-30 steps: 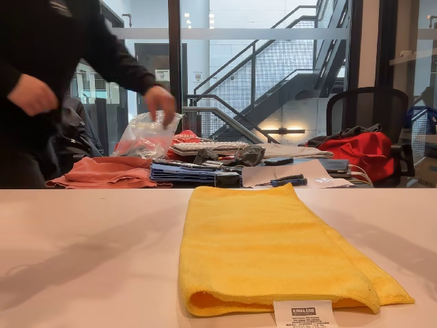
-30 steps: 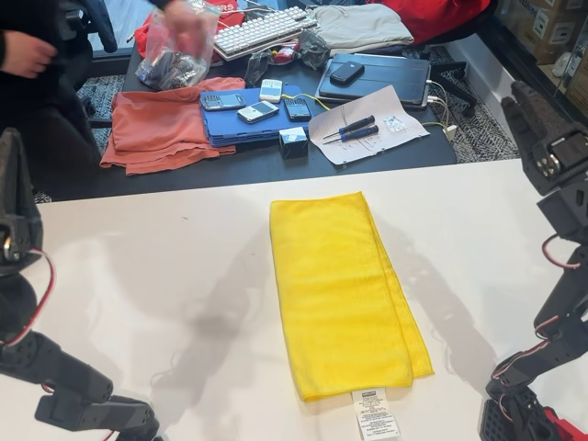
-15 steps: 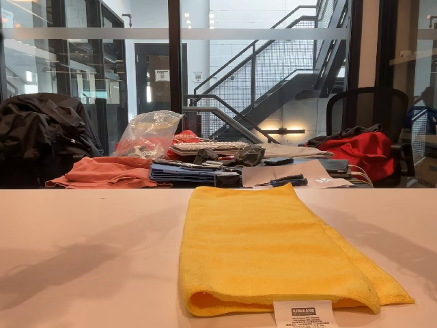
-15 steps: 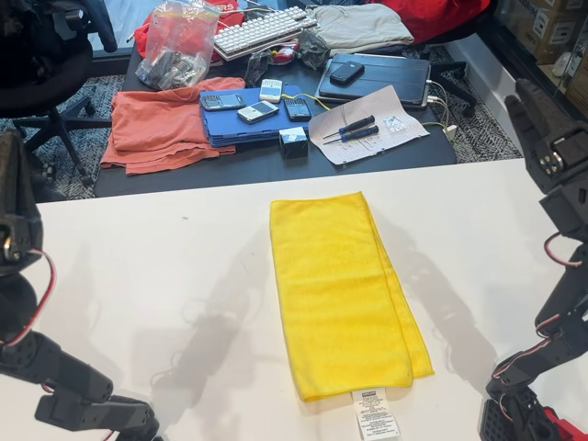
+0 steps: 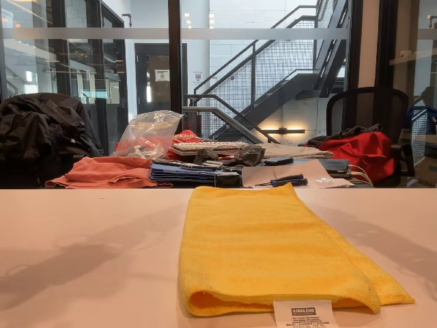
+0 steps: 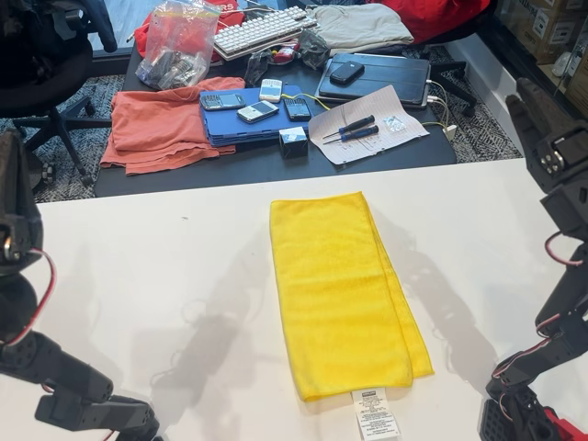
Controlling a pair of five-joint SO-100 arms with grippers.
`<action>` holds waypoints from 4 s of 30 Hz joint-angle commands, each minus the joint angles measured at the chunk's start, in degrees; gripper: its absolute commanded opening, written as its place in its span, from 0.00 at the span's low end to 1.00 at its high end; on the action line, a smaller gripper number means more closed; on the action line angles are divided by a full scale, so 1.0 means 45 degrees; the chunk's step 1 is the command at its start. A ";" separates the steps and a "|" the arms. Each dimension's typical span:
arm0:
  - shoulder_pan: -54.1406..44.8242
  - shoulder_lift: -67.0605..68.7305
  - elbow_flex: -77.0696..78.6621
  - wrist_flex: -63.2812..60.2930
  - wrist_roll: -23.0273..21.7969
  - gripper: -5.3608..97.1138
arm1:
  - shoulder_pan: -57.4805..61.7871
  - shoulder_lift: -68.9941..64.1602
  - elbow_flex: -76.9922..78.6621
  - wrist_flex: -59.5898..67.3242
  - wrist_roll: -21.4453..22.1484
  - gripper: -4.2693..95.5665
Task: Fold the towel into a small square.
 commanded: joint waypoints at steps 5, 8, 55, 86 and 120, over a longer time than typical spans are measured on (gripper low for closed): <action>0.0078 0.0039 -0.0039 -0.0059 0.0020 0.18 | -0.0020 -0.0039 -0.0039 -0.0059 -0.0020 0.03; 0.0078 0.0039 -0.0039 -0.0059 0.0020 0.18 | -0.0020 -0.0039 -0.0039 -0.0059 -0.0020 0.03; 0.0098 0.0039 -0.0039 -0.0059 0.0020 0.18 | -0.0020 -0.0039 -0.0039 -0.0059 -0.0020 0.03; 0.2461 -0.1523 0.1387 0.1328 -0.0098 0.19 | 0.2461 -0.1816 0.2324 0.3262 0.0117 0.03; -0.6289 -0.1875 1.9277 0.8027 -0.2344 0.21 | 0.4902 -0.2598 0.4102 0.9863 0.0137 0.03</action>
